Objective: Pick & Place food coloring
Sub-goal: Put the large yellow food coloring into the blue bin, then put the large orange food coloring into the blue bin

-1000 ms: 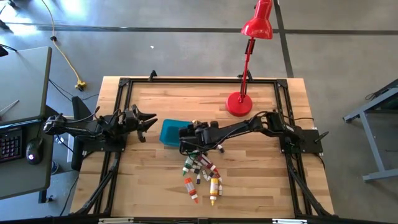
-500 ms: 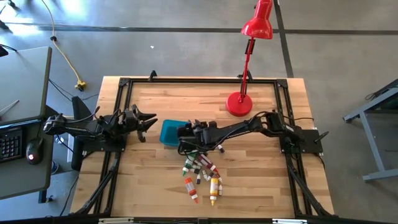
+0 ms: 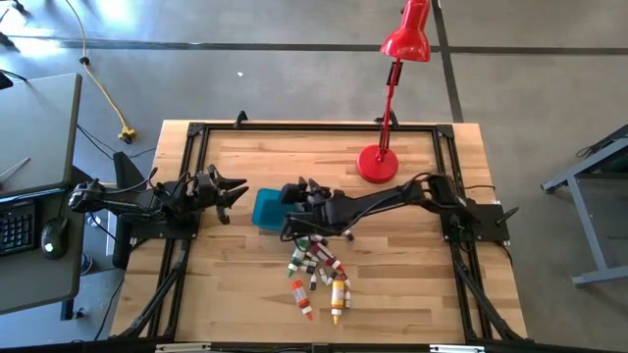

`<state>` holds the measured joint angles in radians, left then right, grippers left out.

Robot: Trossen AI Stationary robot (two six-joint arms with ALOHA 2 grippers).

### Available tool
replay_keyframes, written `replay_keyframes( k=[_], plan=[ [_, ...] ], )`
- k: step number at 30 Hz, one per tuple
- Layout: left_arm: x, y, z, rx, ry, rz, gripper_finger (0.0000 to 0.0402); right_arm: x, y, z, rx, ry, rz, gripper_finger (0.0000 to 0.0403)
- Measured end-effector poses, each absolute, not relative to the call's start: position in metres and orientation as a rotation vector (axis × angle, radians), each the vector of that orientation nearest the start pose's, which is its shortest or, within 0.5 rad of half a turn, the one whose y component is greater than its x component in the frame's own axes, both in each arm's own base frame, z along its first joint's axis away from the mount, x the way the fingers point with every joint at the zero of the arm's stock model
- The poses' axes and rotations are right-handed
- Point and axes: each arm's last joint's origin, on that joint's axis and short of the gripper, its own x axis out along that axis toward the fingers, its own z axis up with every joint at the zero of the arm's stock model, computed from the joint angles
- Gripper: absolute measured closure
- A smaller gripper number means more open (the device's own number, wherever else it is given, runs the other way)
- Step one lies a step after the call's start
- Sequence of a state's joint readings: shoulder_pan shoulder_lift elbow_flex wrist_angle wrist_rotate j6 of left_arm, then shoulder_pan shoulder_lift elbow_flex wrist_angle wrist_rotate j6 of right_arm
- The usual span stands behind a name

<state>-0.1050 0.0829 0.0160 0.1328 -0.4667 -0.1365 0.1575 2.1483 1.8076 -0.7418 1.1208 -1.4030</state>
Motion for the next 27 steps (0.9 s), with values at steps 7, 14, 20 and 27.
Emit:
replay_keyframes(
  k=[7, 14, 20, 27],
  plan=[
    [0.1, 0.003, 0.176, -0.185, -0.101, 0.354, 0.0294, 0.405, 0.059, 0.291, -1.401, 1.263, -0.233, 0.0258],
    [0.1, 0.002, 0.179, -0.231, -0.135, 0.317, 0.0294, 0.376, 0.073, 0.311, -0.311, 1.146, 0.094, 0.0258],
    [0.1, -0.003, 0.185, -0.246, -0.152, 0.132, 0.0294, 0.372, 0.099, 0.299, -0.244, 1.218, 0.157, 0.0259],
    [0.103, -0.006, 0.214, -0.233, -0.149, 0.04, 0.0294, 0.363, 0.096, 0.298, -0.226, 1.314, 0.125, 0.0259]
  ],
)
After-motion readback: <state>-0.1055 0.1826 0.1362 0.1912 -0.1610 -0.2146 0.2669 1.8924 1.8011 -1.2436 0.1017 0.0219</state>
